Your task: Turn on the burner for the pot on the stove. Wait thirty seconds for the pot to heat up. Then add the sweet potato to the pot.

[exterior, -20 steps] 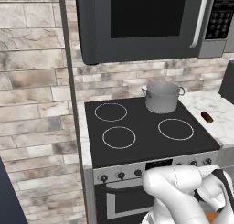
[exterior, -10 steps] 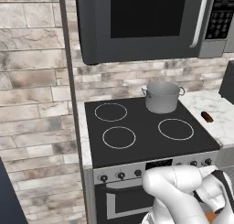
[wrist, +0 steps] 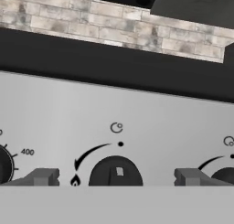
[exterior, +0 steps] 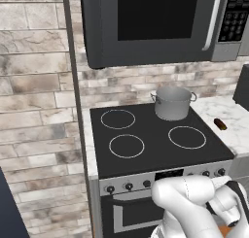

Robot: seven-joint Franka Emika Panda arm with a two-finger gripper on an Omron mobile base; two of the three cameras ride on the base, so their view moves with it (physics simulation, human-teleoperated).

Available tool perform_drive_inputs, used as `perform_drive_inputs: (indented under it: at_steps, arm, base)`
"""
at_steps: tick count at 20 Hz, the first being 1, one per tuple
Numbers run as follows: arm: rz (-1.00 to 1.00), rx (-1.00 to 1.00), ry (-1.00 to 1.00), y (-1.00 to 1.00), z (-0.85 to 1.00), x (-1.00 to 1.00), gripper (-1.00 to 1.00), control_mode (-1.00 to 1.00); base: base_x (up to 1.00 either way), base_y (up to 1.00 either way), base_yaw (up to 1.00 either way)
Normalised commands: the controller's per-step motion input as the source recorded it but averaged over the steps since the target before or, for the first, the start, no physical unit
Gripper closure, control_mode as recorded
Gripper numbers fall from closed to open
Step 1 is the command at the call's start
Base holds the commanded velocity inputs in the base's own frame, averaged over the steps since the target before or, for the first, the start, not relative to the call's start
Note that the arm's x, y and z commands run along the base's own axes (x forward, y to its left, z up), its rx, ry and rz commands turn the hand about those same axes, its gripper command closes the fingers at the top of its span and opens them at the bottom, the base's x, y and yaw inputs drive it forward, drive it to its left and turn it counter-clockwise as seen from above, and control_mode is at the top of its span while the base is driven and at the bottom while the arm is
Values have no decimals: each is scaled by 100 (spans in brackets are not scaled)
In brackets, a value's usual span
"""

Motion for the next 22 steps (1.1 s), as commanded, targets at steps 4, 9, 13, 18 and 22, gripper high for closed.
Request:
perform_drive_inputs:
  at_steps: [4, 9, 13, 18, 22]
  arm:
    - [0, 0, 0, 0, 0, 8, -100, -100]
    - [0, 0, 0, 0, 0, 0, -100, -100]
    - [0, 0, 0, 0, 0, 0, -100, -100]
    - [0, 0, 0, 0, 0, 0, -100, -100]
    - [0, 0, 0, 0, 0, 0, -100, -100]
  base:
    - [0, 0, 0]
    - [0, 0, 0]
    - [0, 0, 0]
    - [0, 0, 0]
    - [0, 0, 0]
